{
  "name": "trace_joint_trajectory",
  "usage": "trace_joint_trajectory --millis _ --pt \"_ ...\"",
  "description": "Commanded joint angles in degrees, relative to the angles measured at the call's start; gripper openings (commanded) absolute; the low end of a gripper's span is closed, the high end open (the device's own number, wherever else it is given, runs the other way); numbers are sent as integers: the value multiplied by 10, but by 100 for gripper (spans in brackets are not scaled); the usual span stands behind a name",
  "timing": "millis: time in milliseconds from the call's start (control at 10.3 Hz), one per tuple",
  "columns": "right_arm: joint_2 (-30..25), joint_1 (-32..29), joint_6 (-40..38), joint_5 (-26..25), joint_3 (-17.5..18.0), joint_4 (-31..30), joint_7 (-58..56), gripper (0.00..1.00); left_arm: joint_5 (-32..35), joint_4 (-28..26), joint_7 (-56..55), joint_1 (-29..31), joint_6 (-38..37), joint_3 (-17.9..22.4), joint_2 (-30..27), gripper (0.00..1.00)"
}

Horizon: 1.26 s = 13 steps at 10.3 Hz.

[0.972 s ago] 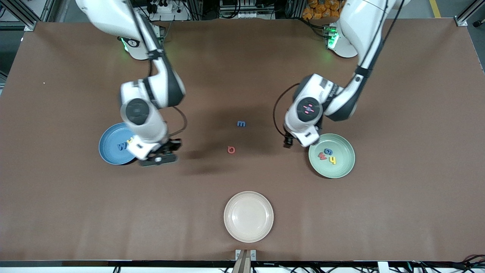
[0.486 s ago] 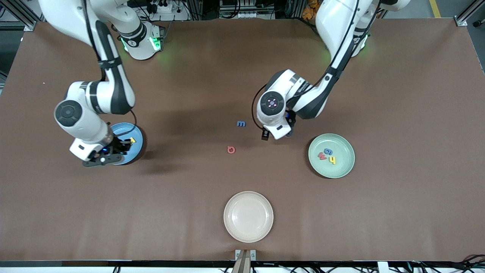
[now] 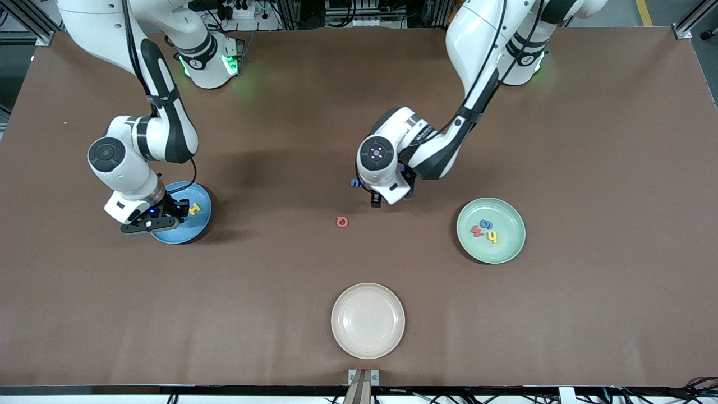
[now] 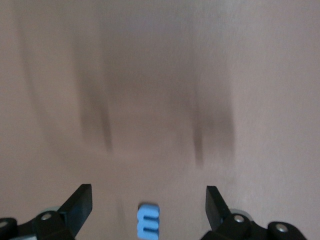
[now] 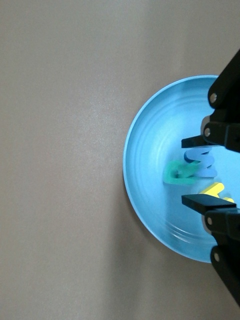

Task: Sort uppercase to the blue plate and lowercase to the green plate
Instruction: 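Grasp the blue e with the left gripper while the right gripper withdraws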

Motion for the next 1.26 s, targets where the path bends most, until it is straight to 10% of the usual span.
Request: trace_joint_trajectory --millis 0,1166 --pt "-24 -4 0 8 4 -15 -5 61 7 34 -25 -19 -16 4 20 100" --pt "-35 -35 -65 49 5 18 -42 59 5 30 -49 -57 108 4 67 100"
